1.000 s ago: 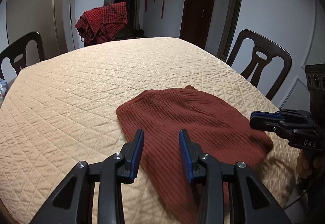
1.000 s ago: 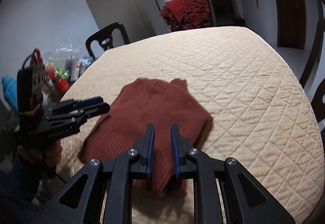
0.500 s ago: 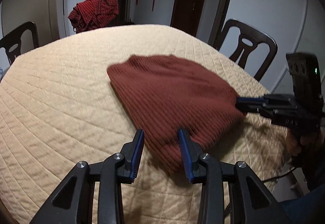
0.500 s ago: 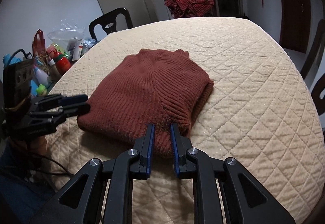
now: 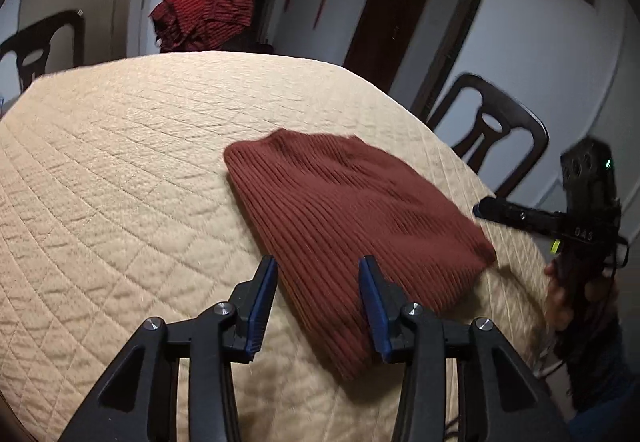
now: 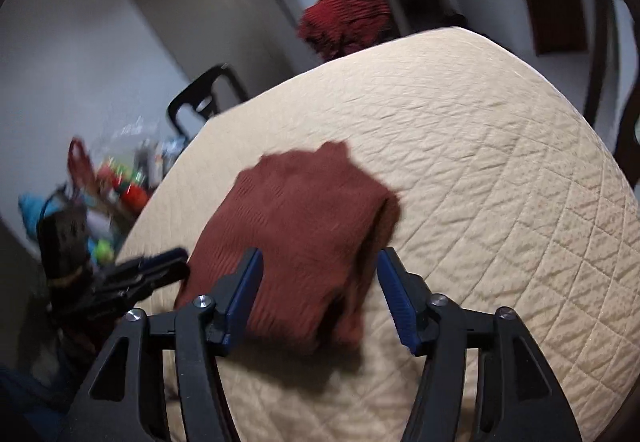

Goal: Fold small clothes

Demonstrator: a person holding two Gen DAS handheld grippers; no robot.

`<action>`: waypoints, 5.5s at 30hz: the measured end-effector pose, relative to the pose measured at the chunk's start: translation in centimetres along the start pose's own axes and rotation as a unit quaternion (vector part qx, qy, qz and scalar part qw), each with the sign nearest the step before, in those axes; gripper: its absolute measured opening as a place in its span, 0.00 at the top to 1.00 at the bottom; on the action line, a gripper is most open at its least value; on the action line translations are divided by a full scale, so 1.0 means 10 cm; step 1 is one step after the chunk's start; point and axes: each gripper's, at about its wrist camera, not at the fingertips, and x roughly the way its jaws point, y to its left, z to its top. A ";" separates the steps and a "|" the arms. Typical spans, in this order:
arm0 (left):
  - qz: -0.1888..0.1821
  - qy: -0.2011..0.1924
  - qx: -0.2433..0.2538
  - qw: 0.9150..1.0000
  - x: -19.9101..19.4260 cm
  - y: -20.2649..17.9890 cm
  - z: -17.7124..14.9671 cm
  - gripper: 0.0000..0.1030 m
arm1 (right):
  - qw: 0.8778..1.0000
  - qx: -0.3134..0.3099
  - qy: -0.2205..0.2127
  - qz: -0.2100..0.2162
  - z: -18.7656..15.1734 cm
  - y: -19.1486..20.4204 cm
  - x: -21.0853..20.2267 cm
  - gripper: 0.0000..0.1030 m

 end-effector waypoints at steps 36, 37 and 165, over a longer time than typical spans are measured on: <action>-0.050 0.027 -0.073 0.996 0.41 0.20 0.03 0.43 | 0.987 0.027 0.102 0.125 0.15 -0.20 0.48 0.42; -0.050 0.027 -0.073 0.996 0.41 0.20 0.03 0.43 | 0.987 0.032 0.100 0.126 0.16 -0.20 0.48 0.42; 0.262 -0.041 -0.059 0.962 -0.34 1.60 0.24 0.67 | 0.961 -0.259 0.090 0.035 0.27 2.00 1.99 0.82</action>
